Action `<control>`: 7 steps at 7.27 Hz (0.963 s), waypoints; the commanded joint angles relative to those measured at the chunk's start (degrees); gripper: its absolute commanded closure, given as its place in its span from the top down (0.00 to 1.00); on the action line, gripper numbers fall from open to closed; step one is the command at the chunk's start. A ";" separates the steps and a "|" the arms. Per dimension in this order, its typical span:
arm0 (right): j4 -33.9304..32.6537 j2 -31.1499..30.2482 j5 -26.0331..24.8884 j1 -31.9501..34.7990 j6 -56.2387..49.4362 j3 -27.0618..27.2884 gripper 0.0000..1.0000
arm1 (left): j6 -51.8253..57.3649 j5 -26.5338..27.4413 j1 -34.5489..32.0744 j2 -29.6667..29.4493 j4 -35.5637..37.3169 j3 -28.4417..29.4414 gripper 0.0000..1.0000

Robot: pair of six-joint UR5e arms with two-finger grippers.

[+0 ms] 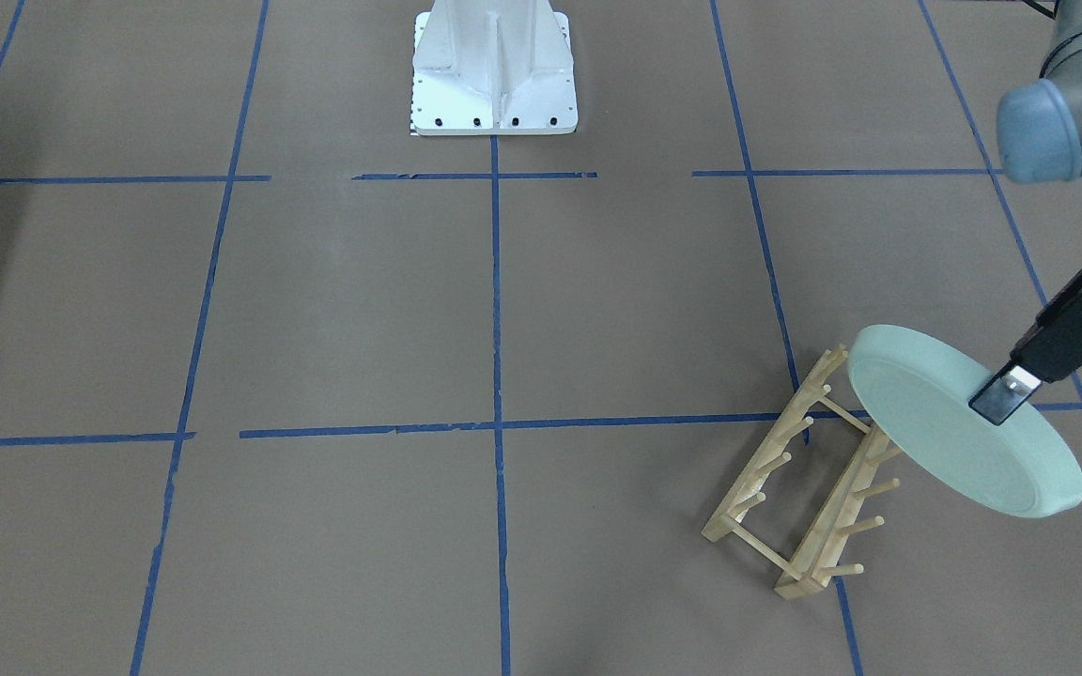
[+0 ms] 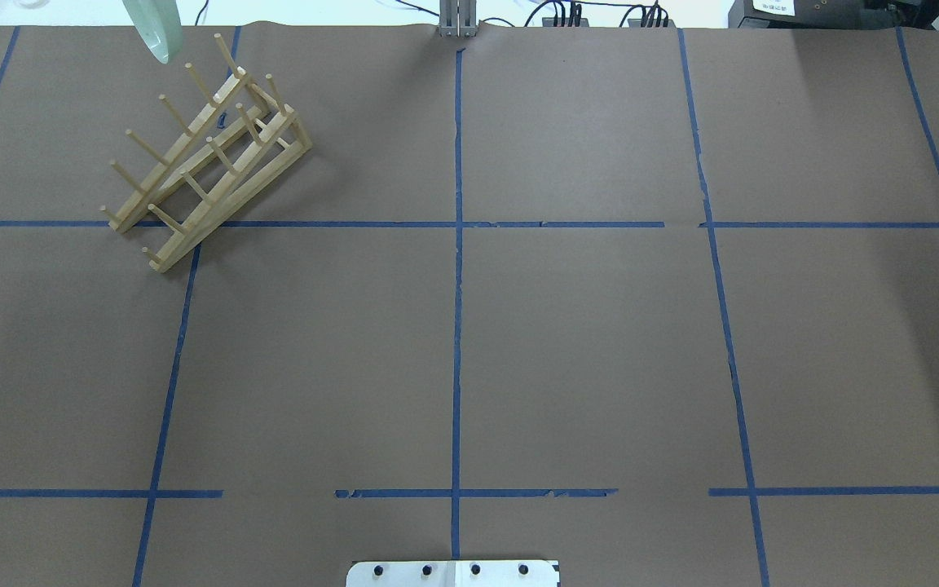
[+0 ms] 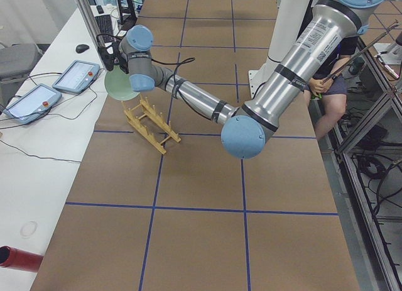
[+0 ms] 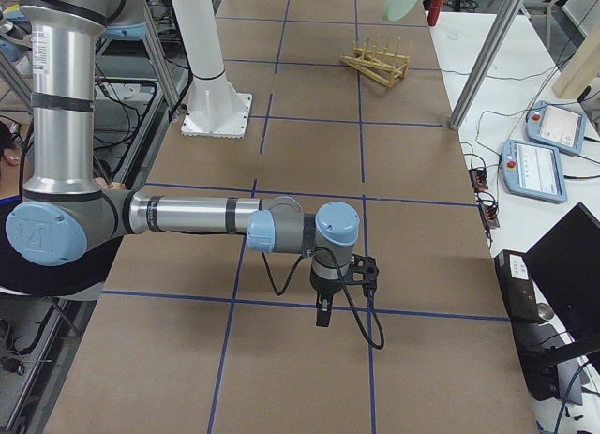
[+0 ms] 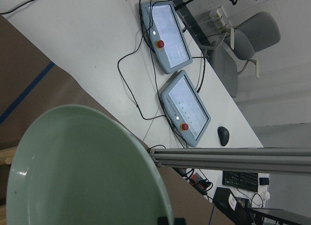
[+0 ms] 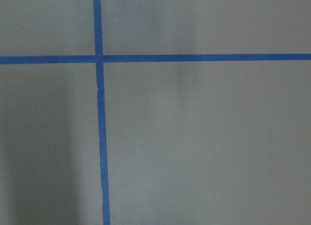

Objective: Place plate on table
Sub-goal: 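Lift the plate with the left gripper up out of the wooden rack, then swing the plate with the left gripper down toward the robot, beside the rack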

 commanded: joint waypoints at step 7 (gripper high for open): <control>0.00 0.00 0.09 0.00 -0.03 0.00 1.00 | 35.36 31.06 32.43 -7.37 55.83 -18.15 0.00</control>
